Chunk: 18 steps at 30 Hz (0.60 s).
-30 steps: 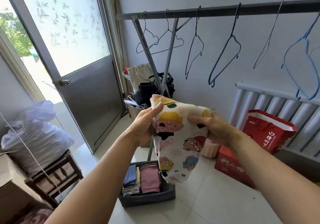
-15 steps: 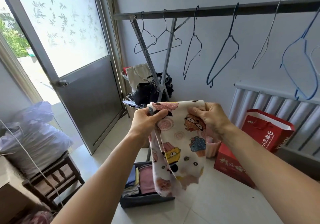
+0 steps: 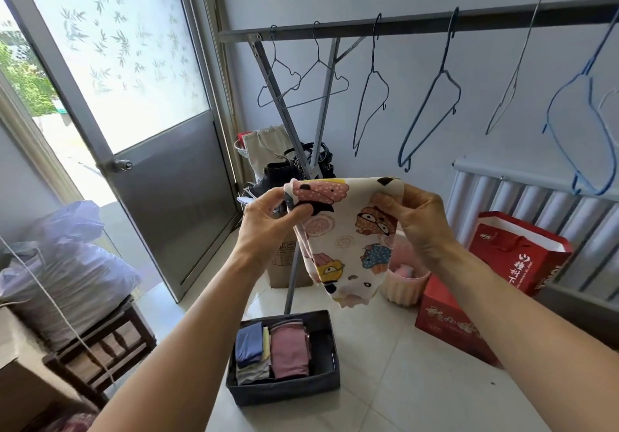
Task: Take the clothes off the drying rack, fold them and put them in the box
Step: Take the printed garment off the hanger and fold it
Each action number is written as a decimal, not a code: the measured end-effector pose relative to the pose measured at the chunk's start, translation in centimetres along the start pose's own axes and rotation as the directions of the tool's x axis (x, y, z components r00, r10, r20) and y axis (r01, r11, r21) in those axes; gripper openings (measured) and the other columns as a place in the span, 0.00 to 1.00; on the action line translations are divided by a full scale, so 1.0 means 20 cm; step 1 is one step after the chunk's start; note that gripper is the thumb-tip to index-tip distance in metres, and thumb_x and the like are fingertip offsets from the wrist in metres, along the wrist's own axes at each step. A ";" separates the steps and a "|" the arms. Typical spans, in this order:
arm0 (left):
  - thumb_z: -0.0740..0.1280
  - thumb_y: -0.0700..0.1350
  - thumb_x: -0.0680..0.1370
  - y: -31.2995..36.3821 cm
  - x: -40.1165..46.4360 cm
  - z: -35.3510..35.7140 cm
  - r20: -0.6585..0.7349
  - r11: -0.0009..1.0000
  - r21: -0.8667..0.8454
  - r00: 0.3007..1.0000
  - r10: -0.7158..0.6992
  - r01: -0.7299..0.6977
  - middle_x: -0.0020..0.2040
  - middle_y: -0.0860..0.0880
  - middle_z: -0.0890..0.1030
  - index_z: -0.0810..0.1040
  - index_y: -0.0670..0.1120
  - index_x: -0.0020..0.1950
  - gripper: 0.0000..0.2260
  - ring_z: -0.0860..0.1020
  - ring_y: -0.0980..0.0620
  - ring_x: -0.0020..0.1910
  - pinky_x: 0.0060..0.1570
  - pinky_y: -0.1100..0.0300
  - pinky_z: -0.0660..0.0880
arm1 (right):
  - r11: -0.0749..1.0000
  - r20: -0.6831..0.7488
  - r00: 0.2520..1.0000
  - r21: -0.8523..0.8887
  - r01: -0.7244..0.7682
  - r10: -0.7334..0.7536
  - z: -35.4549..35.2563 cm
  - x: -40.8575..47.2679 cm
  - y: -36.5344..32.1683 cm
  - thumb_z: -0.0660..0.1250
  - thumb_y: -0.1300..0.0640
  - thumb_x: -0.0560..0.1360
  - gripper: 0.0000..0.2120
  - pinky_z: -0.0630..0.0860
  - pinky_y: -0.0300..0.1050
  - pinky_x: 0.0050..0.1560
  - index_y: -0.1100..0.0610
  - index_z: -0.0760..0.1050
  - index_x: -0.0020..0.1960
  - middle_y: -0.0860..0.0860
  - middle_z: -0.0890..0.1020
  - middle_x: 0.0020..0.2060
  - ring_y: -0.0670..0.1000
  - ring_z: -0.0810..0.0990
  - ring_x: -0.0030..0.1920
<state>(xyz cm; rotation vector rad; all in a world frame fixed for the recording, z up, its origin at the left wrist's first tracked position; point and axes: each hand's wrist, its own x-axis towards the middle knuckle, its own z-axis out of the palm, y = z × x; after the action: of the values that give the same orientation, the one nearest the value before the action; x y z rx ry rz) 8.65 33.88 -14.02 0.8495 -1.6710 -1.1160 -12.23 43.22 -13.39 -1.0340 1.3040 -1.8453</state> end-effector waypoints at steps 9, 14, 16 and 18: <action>0.75 0.35 0.72 0.02 -0.02 0.02 -0.019 0.998 -0.058 0.999 -0.027 0.026 0.50 0.39 0.83 0.72 0.39 0.51 0.14 0.85 0.43 0.45 0.41 0.51 0.83 | 0.998 -0.100 0.995 -0.057 -0.011 0.005 0.05 0.01 0.07 0.74 0.64 0.70 0.12 0.81 0.38 0.36 0.59 0.82 0.53 0.53 0.85 0.41 0.46 0.84 0.36; 0.72 0.40 0.70 0.00 -0.03 0.04 -0.164 0.990 0.109 0.984 -0.076 0.095 0.47 0.41 0.81 0.64 0.59 0.53 0.22 0.83 0.41 0.43 0.43 0.39 0.81 | 0.813 -0.270 0.957 -0.579 -0.071 -0.109 0.07 0.00 0.15 0.73 0.55 0.72 0.16 0.76 0.44 0.48 0.56 0.69 0.53 0.52 0.75 0.49 0.52 0.77 0.48; 0.69 0.39 0.72 0.01 -0.04 0.06 -0.218 0.975 0.184 0.973 -0.080 0.121 0.47 0.45 0.80 0.63 0.64 0.58 0.26 0.82 0.43 0.45 0.47 0.40 0.80 | 0.822 -0.022 0.999 -0.570 0.017 -0.036 0.10 -0.07 0.13 0.72 0.56 0.74 0.14 0.76 0.42 0.44 0.56 0.70 0.55 0.51 0.77 0.47 0.51 0.77 0.47; 0.69 0.39 0.73 0.02 -0.04 0.09 -0.231 0.967 0.218 0.970 -0.076 0.128 0.46 0.48 0.81 0.65 0.64 0.58 0.24 0.82 0.46 0.45 0.48 0.42 0.80 | 0.822 0.361 0.890 -0.569 -0.028 0.280 0.17 -0.14 0.11 0.75 0.51 0.71 0.22 0.75 0.36 0.42 0.54 0.70 0.60 0.49 0.79 0.50 0.46 0.79 0.49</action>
<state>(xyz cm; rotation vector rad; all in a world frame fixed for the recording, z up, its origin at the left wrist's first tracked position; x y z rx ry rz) 7.19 35.23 -14.26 1.1778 -1.6029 -0.8674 -7.85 43.48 -15.41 -1.4774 1.6148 -1.0273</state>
